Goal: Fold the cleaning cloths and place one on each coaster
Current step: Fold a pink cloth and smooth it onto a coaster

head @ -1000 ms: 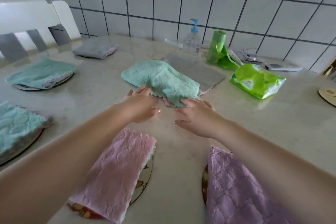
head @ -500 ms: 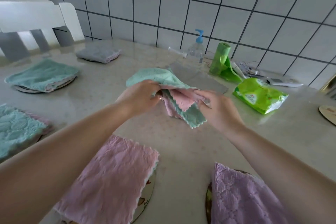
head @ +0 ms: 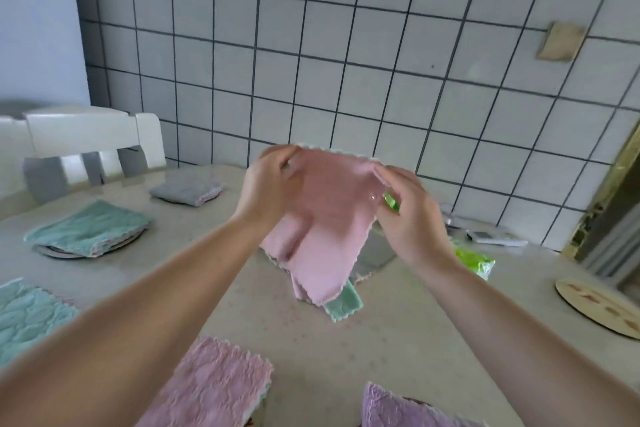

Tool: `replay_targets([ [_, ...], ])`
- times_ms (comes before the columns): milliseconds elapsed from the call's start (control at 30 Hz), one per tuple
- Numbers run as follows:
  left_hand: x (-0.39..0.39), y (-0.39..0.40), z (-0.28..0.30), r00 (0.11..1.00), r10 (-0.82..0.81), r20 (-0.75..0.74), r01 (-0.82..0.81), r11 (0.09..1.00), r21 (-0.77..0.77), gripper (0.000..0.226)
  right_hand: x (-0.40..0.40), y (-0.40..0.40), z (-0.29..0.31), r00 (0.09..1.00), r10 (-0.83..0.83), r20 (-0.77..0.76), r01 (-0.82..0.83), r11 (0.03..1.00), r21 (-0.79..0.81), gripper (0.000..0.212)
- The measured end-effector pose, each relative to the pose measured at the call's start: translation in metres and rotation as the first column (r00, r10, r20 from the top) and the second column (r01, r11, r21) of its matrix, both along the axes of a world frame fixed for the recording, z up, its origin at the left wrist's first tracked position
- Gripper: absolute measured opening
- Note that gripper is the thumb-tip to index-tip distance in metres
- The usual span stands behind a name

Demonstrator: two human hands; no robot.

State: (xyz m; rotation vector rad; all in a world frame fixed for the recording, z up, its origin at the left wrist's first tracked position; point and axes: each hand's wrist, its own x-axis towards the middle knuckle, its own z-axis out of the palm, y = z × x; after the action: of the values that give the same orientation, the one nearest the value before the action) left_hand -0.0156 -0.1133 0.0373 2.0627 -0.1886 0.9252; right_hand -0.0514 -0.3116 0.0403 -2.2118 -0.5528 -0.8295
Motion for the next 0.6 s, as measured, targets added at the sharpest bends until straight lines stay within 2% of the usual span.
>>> replay_targets([
  [100,-0.014,0.003,0.020,0.993,0.035,0.110,-0.051,0.988,0.145,0.028,-0.011,-0.015,0.020,0.993,-0.001,0.116,-0.006,0.998,0.061,0.041],
  [233,-0.032,0.004,0.039,0.993,-0.039,0.112,0.009,0.967,0.255,0.038,-0.024,-0.039,0.042,0.968,-0.047,0.248,0.011,0.989,0.146,0.032],
  [300,-0.036,-0.001,0.044,0.987,-0.040,0.158,-0.025,0.920,0.392,0.028,-0.028,-0.049,0.049,0.964,-0.068,0.257,0.026,0.987,0.160,0.030],
  [367,-0.038,-0.005,0.048,0.979,-0.013,0.201,-0.084,0.881,0.465,0.016,-0.032,-0.058,0.052,0.963,-0.099,0.251,0.056,0.983,0.175,0.028],
  [500,-0.032,-0.008,0.048,0.990,0.090,0.111,-0.130,0.892,0.433,0.017,-0.035,-0.080,0.052,0.974,-0.150,0.172,0.113,0.971,0.208,0.032],
  [600,-0.027,-0.008,0.039,0.988,0.142,0.053,-0.151,0.905,0.398,0.019,-0.032,-0.099,0.049,0.967,-0.233,0.098,0.213,0.960,0.184,0.020],
])
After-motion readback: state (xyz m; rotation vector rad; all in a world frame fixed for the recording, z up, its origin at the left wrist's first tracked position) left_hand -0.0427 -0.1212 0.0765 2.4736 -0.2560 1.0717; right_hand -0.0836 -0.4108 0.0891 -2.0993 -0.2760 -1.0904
